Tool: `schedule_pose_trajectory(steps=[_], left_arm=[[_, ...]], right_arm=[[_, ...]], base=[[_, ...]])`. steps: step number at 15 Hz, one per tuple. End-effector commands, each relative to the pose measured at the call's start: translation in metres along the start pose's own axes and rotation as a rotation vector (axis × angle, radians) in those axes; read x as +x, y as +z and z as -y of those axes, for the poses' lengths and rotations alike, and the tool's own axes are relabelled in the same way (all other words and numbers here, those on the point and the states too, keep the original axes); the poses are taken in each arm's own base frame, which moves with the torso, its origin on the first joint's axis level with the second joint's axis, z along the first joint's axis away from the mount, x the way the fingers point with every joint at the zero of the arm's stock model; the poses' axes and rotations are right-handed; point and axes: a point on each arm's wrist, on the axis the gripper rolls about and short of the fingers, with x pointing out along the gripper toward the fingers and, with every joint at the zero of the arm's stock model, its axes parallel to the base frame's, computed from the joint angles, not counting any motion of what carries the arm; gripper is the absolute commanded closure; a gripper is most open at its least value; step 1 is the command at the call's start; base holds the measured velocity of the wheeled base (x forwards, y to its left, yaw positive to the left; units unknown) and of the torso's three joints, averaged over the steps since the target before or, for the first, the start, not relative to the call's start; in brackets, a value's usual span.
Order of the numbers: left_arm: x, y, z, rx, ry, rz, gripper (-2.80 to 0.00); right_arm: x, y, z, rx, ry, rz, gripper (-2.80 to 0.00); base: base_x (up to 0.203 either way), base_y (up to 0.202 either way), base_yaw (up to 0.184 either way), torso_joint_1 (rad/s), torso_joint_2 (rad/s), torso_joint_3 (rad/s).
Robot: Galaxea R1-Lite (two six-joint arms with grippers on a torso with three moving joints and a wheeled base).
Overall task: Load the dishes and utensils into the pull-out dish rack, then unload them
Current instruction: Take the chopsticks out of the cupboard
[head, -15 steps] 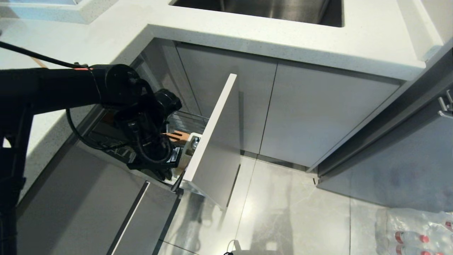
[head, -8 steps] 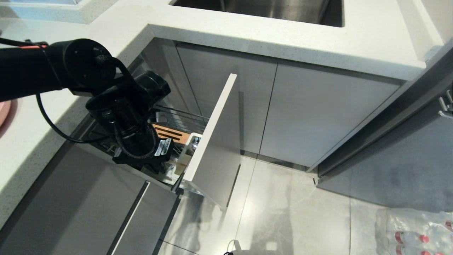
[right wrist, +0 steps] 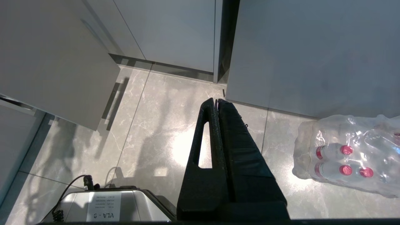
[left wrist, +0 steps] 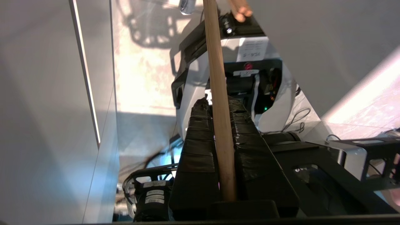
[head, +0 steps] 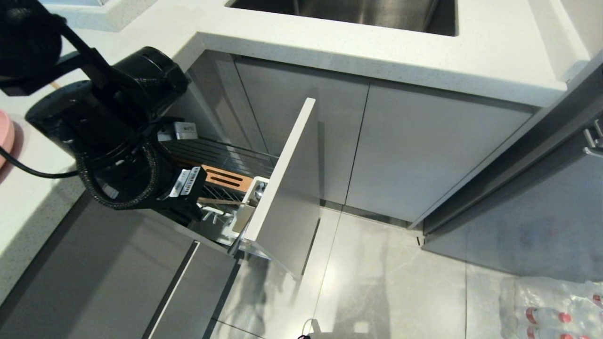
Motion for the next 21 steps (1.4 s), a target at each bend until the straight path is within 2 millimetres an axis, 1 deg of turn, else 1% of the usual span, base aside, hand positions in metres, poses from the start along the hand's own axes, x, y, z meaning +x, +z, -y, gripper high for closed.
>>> schedule_pose_trajectory(steps=[1,4,6,8,10,11,13,15,17,21], left_arm=[[-0.019,-0.010,-0.003,0.002,-0.017,0.043,0.00],[-0.045,-0.026,-0.005,0.017,-0.051,0.110,0.00],[-0.068,-0.042,-0.008,0.034,-0.087,0.173,0.00],[-0.096,-0.062,-0.015,0.050,-0.136,0.263,0.00],[-0.121,-0.079,-0.024,0.046,-0.169,0.359,0.00],[-0.131,-0.086,-0.029,0.033,-0.158,0.412,0.00],[-0.139,-0.089,-0.037,-0.026,-0.064,0.499,0.00],[-0.142,-0.087,-0.043,-0.125,0.067,0.575,0.00],[-0.141,-0.081,-0.047,-0.225,0.188,0.623,0.00],[-0.136,-0.065,-0.048,-0.367,0.309,0.714,0.00]], right_arm=[[0.000,0.000,0.000,0.001,0.000,-0.001,0.00],[0.000,0.000,0.000,0.001,0.000,-0.001,0.00],[0.000,0.000,0.000,0.001,0.000,-0.001,0.00],[0.000,0.000,0.000,0.001,-0.001,-0.001,0.00],[0.000,0.000,0.000,0.001,0.000,0.000,0.00],[0.000,0.000,0.000,0.001,-0.001,-0.001,0.00],[0.000,0.000,0.000,0.001,0.000,0.001,0.00],[0.000,0.000,0.000,0.001,-0.001,0.000,0.00],[0.000,0.000,0.000,0.001,0.000,0.000,0.00],[0.000,0.000,0.000,0.001,0.000,0.000,0.00]], base=[[0.000,0.000,0.000,0.000,0.00,0.000],[0.000,0.000,0.000,0.000,0.00,0.000],[0.000,0.000,0.000,0.000,0.00,0.000],[0.000,0.000,0.000,0.000,0.00,0.000],[0.000,0.000,0.000,0.000,0.00,0.000],[0.000,0.000,0.000,0.000,0.00,0.000],[0.000,0.000,0.000,0.000,0.00,0.000],[0.000,0.000,0.000,0.000,0.00,0.000],[0.000,0.000,0.000,0.000,0.00,0.000],[0.000,0.000,0.000,0.000,0.00,0.000]])
